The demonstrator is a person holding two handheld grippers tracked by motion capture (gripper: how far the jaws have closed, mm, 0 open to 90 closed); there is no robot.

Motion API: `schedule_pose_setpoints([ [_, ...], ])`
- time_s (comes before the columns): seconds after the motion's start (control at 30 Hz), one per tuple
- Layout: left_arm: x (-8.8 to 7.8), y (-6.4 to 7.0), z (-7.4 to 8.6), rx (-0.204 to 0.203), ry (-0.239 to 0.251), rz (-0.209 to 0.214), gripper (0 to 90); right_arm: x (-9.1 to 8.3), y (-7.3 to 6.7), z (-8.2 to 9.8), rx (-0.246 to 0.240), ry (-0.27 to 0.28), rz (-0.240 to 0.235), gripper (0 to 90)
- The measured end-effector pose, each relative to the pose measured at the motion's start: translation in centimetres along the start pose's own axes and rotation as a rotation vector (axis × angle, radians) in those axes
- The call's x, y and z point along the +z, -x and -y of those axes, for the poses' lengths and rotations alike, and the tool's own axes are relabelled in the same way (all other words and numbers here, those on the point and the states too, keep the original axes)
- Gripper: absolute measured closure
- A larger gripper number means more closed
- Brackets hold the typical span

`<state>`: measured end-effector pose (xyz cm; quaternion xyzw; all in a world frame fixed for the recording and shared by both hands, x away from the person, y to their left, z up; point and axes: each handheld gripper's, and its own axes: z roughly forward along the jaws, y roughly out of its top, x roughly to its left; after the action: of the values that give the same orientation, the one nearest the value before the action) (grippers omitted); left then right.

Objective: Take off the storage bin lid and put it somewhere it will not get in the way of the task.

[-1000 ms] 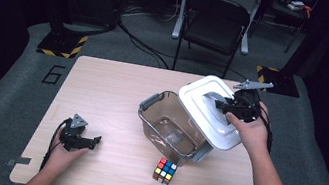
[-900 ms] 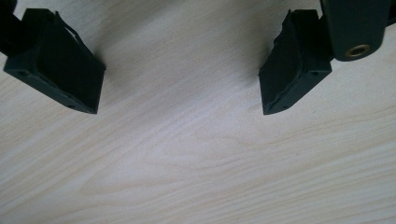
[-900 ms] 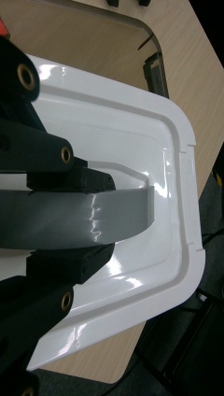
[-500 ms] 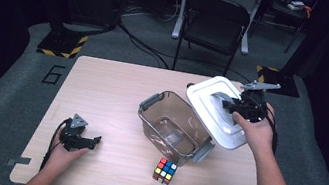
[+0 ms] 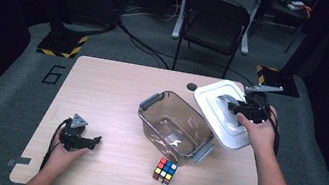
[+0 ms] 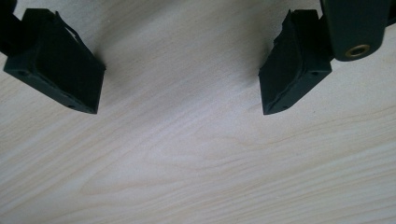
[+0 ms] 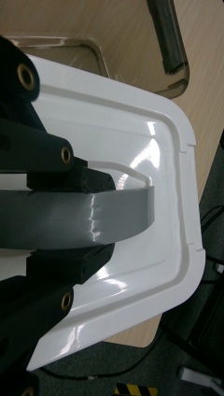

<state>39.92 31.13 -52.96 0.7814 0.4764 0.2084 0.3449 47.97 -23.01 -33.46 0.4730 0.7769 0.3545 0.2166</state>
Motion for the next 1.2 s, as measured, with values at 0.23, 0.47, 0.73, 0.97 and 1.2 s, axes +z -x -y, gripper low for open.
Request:
schedule_pose_setpoints([
  [0.23,0.0,0.0,0.0,-0.002,0.002,-0.001,13.8,0.6,1.2,0.8,0.023,-0.015,0.024,66.9],
  [0.47,0.0,0.0,0.0,-0.002,0.003,-0.001,13.8,0.9,2.1,1.5,0.049,-0.02,0.049,66.9],
  [0.73,0.0,0.0,0.0,-0.001,0.002,-0.001,13.8,1.3,2.6,2.3,0.068,-0.03,0.064,66.8],
  [0.97,0.0,0.0,0.0,-0.001,0.002,-0.001,13.8,1.5,3.0,3.0,0.084,-0.039,0.072,66.8],
  [1.2,0.0,0.0,0.0,-0.001,0.002,-0.001,13.8,1.7,3.2,3.8,0.092,-0.04,0.081,66.8],
])
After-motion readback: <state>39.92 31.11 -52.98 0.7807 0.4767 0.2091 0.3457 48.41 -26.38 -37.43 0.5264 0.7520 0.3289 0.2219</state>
